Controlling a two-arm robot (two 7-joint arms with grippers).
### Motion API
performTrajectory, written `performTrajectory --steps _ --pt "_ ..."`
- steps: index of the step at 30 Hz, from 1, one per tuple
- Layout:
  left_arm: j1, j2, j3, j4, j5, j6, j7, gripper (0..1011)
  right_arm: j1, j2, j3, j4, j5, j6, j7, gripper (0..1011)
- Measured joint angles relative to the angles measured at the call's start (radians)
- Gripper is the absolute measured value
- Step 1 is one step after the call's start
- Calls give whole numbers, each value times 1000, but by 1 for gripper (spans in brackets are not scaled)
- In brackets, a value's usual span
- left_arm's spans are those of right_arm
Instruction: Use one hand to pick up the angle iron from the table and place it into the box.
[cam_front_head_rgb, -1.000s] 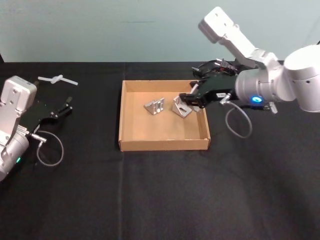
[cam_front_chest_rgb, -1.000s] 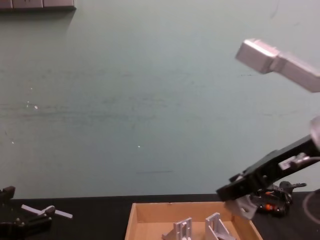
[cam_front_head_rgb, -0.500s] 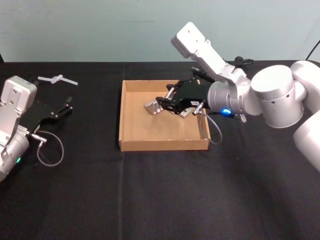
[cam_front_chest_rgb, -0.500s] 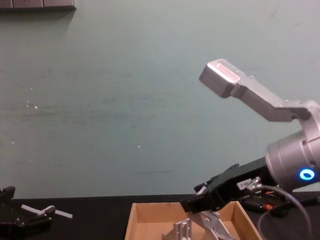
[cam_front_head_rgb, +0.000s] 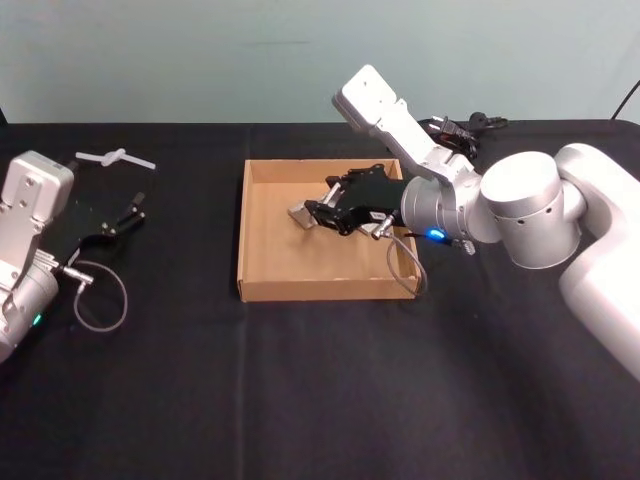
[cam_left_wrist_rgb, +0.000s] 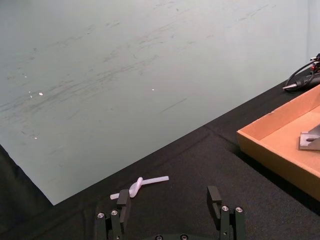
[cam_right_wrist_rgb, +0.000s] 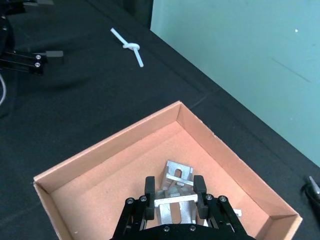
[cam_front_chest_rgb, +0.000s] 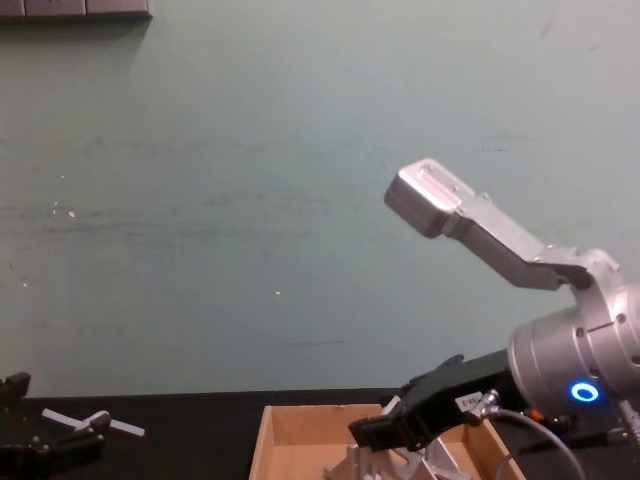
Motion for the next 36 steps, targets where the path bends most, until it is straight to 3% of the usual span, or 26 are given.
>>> performTrajectory --steps 9,27,36 --pt "0 0 0 0 0 0 0 1005 2 -1 0 0 -1 0 3 458" --pt "0 0 0 0 0 0 0 1005 0 2 1 -6 1 0 3 986" --pt "0 0 0 0 0 0 0 1005 0 3 1 -7 2 1 3 1000"
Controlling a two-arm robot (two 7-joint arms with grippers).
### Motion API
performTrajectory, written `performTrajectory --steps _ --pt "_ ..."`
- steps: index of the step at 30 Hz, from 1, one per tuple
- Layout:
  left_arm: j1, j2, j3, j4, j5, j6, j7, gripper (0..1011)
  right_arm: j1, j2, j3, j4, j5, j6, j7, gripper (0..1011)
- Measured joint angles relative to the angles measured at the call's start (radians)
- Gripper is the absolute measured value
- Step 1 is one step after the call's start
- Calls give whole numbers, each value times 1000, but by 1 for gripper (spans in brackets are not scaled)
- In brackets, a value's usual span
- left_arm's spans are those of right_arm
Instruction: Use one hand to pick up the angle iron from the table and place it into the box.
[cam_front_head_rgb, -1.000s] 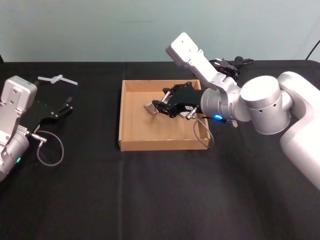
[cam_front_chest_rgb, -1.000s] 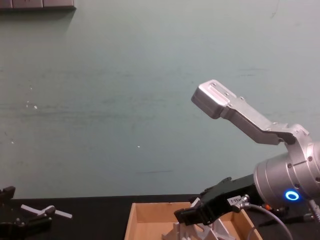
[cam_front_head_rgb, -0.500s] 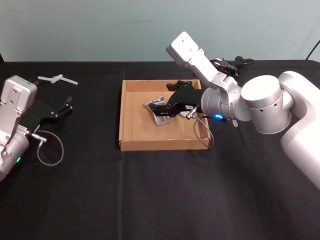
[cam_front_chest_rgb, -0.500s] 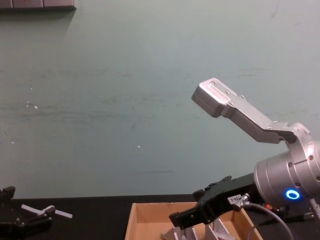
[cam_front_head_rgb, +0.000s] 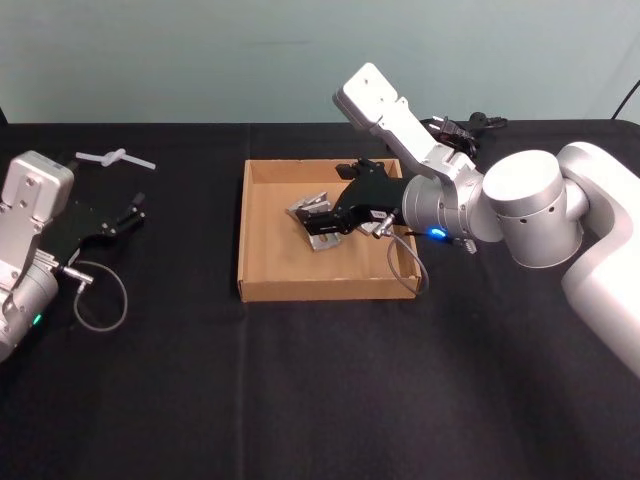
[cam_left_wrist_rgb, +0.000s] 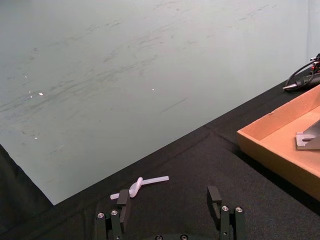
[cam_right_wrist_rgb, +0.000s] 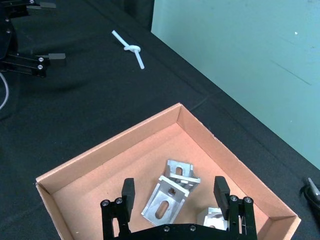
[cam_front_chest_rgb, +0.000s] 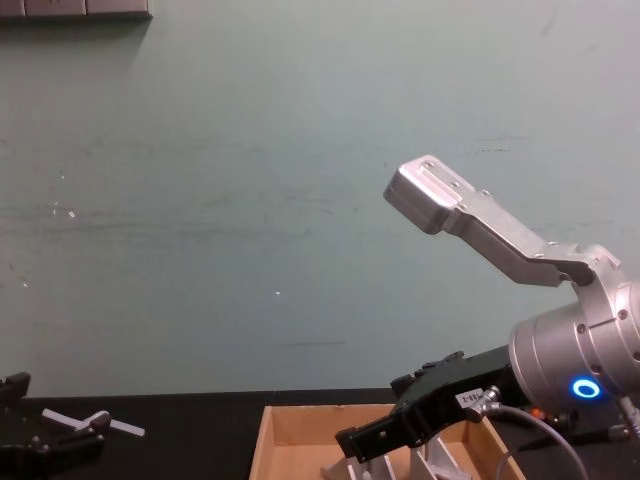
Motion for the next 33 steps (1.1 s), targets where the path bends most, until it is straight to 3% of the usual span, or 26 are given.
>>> performTrajectory --steps 33 --pt "0 0 0 0 0 0 0 1005 -1 2 1 -5 -6 -3 -1 1000"
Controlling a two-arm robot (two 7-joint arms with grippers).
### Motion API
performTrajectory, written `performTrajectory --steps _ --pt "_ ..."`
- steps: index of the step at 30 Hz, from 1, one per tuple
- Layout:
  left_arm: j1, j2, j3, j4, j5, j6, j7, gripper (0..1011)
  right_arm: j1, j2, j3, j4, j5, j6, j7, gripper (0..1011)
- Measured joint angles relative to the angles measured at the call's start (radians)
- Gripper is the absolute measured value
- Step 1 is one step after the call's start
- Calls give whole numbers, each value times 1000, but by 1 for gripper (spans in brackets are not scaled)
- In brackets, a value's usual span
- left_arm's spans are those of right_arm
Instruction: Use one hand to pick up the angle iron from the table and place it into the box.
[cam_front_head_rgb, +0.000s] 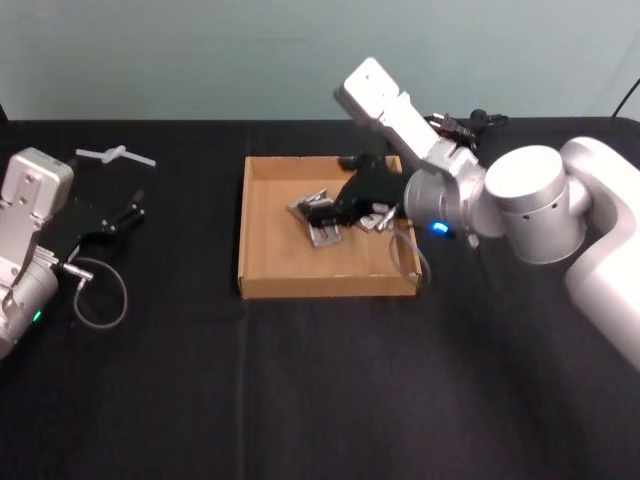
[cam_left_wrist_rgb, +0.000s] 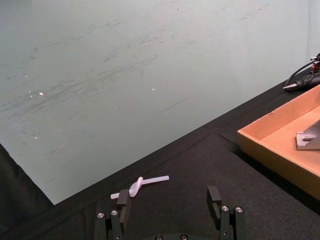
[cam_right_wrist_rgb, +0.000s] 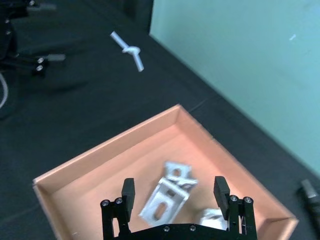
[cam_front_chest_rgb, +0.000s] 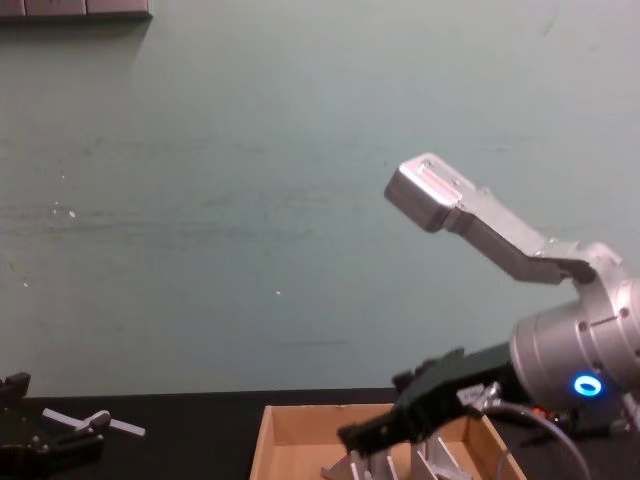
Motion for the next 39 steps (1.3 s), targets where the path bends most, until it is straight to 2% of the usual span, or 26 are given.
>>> performTrajectory --steps 3,8,10,11,12,13,14,15,16,17,19,22,26,28,30,32,39 --pt "0 0 0 0 0 0 0 1005 -6 9 8 -20 -31 -29 -26 1000" --pt "0 0 0 0 0 0 0 1005 -50 3 35 -49 -100 -90 -153 1000" --pt "0 0 0 0 0 0 0 1005 -74 -5 42 -59 -136 -113 -218 1000" --pt "0 0 0 0 0 0 0 1005 -91 -12 45 -65 -166 -130 -272 1000" --pt "0 0 0 0 0 0 0 1005 -91 -12 45 -65 -166 -130 -272 1000" --pt "0 0 0 0 0 0 0 1005 -109 -22 47 -67 -199 -147 -331 1000" --pt "0 0 0 0 0 0 0 1005 -109 -22 47 -67 -199 -147 -331 1000" --pt "0 0 0 0 0 0 0 1005 -135 -40 55 -68 -237 -165 -411 1000" --pt "0 0 0 0 0 0 0 1005 -135 -40 55 -68 -237 -165 -411 1000" --pt "0 0 0 0 0 0 0 1005 -144 -47 58 -67 -248 -172 -440 1000" --pt "0 0 0 0 0 0 0 1005 -175 -78 78 -56 -280 -201 -538 1000" --pt "0 0 0 0 0 0 0 1005 -202 -110 105 -38 -289 -234 -609 1000" --pt "0 0 0 0 0 0 0 1005 -228 -143 143 -19 -274 -279 -656 1000" --pt "0 0 0 0 0 0 0 1005 -239 -156 163 -11 -262 -298 -668 1000" --pt "0 0 0 0 0 0 0 1005 -239 -156 163 -11 -262 -298 -668 1000" --pt "0 0 0 0 0 0 0 1005 -254 -177 197 2 -234 -311 -671 1000" --pt "0 0 0 0 0 0 0 1005 -264 -207 249 22 -193 -287 -660 1000"
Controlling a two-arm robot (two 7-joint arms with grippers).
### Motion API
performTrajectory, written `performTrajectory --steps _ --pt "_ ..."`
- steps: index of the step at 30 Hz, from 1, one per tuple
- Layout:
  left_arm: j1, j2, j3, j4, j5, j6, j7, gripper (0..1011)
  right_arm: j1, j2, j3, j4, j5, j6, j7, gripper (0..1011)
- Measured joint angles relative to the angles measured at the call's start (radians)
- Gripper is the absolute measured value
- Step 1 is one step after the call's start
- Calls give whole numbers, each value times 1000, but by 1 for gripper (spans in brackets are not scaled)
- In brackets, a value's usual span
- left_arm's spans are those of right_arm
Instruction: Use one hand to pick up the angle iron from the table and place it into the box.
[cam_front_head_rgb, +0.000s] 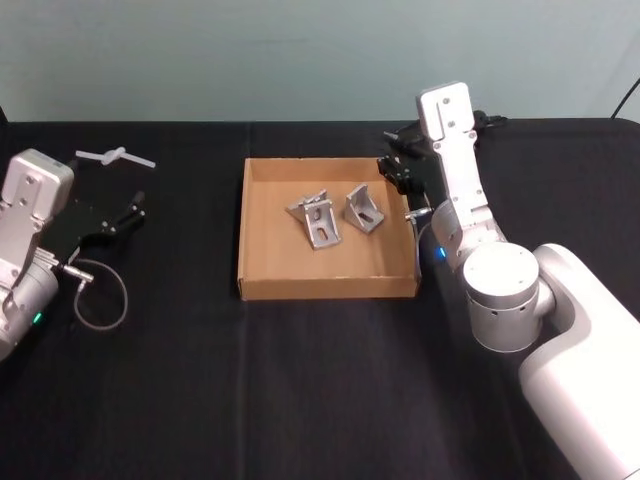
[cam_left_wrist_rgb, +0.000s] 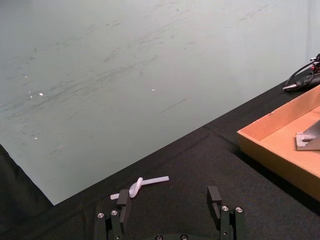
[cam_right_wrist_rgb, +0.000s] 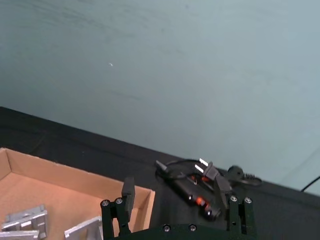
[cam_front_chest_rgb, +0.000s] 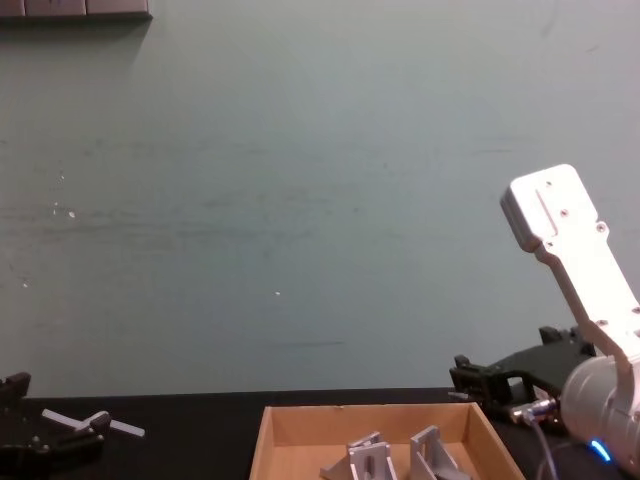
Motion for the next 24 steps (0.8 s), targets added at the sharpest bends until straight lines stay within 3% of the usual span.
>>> performTrajectory --steps 7,11,24 --pt "0 0 0 0 0 0 0 1005 -5 -16 26 9 16 15 26 1000" --pt "0 0 0 0 0 0 0 1005 -7 -17 39 10 37 15 76 1000" --pt "0 0 0 0 0 0 0 1005 -7 -17 37 10 33 15 65 1000"
